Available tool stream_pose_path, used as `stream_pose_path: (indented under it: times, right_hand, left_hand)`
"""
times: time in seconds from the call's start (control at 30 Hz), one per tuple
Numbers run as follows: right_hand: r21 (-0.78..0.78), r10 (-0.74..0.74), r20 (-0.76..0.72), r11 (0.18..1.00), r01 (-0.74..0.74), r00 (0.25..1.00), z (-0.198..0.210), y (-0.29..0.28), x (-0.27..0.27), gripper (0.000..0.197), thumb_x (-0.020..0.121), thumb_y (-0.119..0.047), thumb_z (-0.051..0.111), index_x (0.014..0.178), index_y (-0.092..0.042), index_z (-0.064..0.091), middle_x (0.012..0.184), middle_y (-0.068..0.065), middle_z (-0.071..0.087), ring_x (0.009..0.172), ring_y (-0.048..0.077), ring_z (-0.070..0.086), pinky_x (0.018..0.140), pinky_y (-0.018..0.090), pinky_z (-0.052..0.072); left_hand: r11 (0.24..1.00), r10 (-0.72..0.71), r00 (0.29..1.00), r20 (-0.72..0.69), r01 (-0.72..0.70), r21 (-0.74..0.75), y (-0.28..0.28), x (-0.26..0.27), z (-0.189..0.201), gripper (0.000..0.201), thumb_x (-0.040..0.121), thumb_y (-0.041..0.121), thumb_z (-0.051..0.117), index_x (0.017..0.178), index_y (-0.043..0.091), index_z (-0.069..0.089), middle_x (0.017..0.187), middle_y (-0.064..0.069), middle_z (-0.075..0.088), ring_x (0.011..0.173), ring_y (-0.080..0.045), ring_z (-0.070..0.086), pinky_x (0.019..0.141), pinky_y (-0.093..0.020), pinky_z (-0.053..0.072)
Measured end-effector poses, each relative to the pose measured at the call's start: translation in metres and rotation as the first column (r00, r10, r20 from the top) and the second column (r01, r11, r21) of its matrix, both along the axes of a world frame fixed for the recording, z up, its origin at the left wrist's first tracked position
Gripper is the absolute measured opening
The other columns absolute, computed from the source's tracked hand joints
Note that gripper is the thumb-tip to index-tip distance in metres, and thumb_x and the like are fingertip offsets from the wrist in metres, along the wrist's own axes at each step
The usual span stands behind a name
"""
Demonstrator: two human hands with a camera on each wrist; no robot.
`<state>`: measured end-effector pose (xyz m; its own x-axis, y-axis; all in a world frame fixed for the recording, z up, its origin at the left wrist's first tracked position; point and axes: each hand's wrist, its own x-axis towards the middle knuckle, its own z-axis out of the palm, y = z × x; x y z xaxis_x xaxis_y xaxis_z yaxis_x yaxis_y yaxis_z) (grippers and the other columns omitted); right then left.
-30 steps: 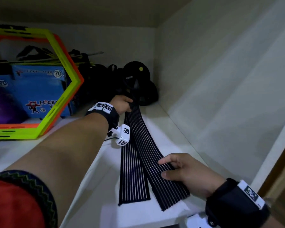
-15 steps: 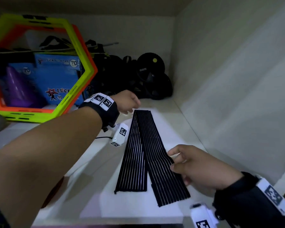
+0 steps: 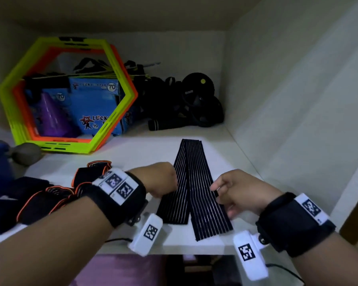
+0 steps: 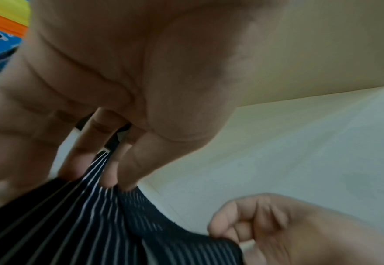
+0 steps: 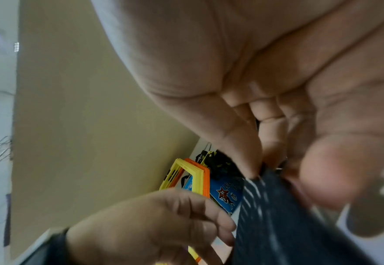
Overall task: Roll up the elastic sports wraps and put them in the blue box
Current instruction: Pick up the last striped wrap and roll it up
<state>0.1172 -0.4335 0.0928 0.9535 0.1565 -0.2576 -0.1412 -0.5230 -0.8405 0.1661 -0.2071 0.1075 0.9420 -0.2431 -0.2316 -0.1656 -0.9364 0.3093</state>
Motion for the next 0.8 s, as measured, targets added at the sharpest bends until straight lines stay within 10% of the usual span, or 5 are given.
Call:
stream_pose_path:
  times: [0.17, 0.33, 0.57, 0.8]
  right_hand:
    - [0.279, -0.141, -0.036, 0.949, 0.146, 0.989, 0.013, 0.010, 0.007, 0.029, 0.086, 0.016, 0.058, 0.105, -0.005, 0.066, 0.098, 0.016, 0.059, 0.082, 0.032, 0.066, 0.067, 0.040, 0.060]
    - [0.416, -0.231, -0.040, 0.880, 0.227, 0.972, 0.020, 0.038, 0.001, 0.026, 0.088, 0.022, 0.051, 0.100, 0.000, 0.060, 0.089, 0.018, 0.062, 0.067, 0.025, 0.067, 0.047, 0.025, 0.055]
    - [-0.092, -0.039, -0.018, 0.995, 0.037, 0.999, -0.003, 0.054, -0.013, 0.023, 0.084, 0.010, 0.067, 0.095, -0.009, 0.060, 0.071, 0.015, 0.066, 0.064, 0.031, 0.067, 0.073, 0.046, 0.062]
    - [-0.323, 0.006, -0.020, 0.946, -0.012, 1.000, 0.013, 0.050, -0.007, 0.030, 0.079, -0.025, 0.080, 0.095, -0.007, 0.061, 0.085, 0.016, 0.074, 0.072, 0.029, 0.073, 0.074, 0.047, 0.063]
  left_hand:
    - [0.976, 0.074, 0.997, 0.010, -0.071, -0.204, 0.014, -0.014, -0.016, 0.027, 0.091, 0.002, 0.051, 0.095, 0.018, 0.072, 0.103, -0.006, 0.069, 0.088, -0.021, 0.064, 0.076, -0.031, 0.055]
    - [0.887, 0.148, 0.986, -0.071, -0.164, -0.431, 0.023, -0.033, -0.021, 0.033, 0.086, -0.005, 0.045, 0.094, 0.020, 0.065, 0.089, -0.019, 0.072, 0.068, -0.026, 0.067, 0.078, -0.050, 0.063]
    - [0.705, 0.168, 0.960, -0.223, -0.275, -0.654, 0.025, -0.067, -0.016, 0.028, 0.092, -0.007, 0.038, 0.109, 0.005, 0.057, 0.099, -0.026, 0.068, 0.070, -0.038, 0.068, 0.064, -0.043, 0.062]
    - [0.834, 0.135, 0.990, -0.026, -0.128, -0.537, 0.033, -0.071, -0.020, 0.014, 0.095, 0.020, 0.059, 0.097, 0.009, 0.068, 0.088, -0.014, 0.073, 0.063, -0.024, 0.066, 0.061, -0.034, 0.059]
